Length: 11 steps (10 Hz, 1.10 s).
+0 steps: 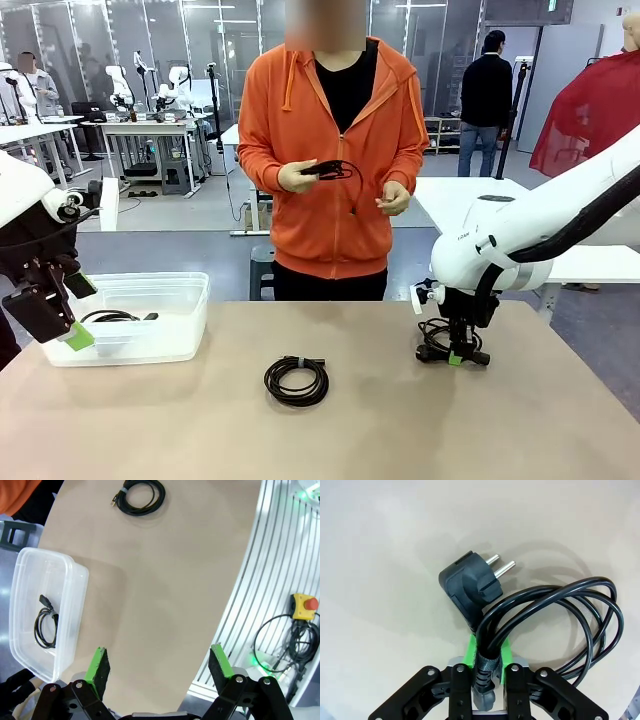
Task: Organize and store the cables.
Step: Place the Power Cable into the Organizing box.
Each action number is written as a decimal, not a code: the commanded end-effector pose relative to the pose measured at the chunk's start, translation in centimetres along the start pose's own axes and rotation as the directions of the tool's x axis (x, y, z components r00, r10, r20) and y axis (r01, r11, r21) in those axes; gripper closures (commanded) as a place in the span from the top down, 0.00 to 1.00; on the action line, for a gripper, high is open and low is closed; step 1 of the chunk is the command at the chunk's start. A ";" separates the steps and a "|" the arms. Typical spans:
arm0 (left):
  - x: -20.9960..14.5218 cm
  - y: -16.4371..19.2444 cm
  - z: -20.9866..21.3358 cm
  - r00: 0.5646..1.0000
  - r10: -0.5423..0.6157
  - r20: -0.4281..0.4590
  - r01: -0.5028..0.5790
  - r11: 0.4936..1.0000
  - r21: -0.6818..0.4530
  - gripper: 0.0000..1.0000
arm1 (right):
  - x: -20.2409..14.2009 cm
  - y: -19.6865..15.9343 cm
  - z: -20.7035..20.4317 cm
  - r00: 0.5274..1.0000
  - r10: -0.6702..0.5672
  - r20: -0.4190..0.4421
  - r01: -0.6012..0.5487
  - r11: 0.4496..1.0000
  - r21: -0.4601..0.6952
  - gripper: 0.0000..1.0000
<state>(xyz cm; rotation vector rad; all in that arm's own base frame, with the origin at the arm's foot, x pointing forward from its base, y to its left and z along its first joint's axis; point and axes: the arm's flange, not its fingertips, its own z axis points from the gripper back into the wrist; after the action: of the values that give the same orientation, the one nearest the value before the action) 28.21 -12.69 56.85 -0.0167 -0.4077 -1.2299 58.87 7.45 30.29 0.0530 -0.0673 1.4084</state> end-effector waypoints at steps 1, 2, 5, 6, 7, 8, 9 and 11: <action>0.0 -0.1 0.0 1.000 -0.003 -0.001 0.003 1.000 -0.001 1.00 | 0.3 0.8 1.1 0.999 0.038 0.029 -0.039 0.998 0.044 0.00; 0.0 -0.1 0.0 1.000 -0.003 -0.001 0.003 1.000 -0.001 1.00 | 1.0 1.5 2.1 0.999 0.050 0.016 -0.050 0.998 0.043 0.00; 0.0 -0.1 0.0 1.000 -0.003 -0.001 0.003 1.000 -0.001 1.00 | 4.4 5.9 6.6 0.993 0.114 -0.003 -0.114 0.993 0.039 0.00; 0.0 -0.1 0.0 1.000 -0.003 -0.001 0.003 1.000 -0.001 1.00 | 5.2 7.2 8.0 0.992 0.130 -0.003 -0.130 0.991 0.040 0.00; 0.0 -0.1 0.0 1.000 -0.003 -0.001 0.003 1.000 -0.001 1.00 | 6.2 8.8 9.1 0.988 0.155 0.004 -0.155 0.986 0.053 0.00; 0.0 -0.1 0.0 1.000 -0.003 -0.001 0.003 1.000 -0.001 1.00 | 7.0 10.0 9.7 0.987 0.159 0.018 -0.160 0.984 0.077 0.00; 0.0 -0.1 0.0 1.000 -0.003 -0.001 0.003 1.000 -0.001 1.00 | 7.6 11.1 10.3 0.987 0.154 0.040 -0.157 0.985 0.068 0.00; 0.0 -0.1 0.0 1.000 -0.003 -0.001 0.003 1.000 -0.001 1.00 | 8.7 14.0 11.8 0.990 0.123 0.073 -0.125 0.992 0.028 0.00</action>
<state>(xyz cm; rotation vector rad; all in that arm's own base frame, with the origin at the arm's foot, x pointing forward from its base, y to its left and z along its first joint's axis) 28.22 -12.70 56.83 -0.0169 -0.4072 -1.2298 47.73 17.60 42.33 0.1423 -0.0657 1.5577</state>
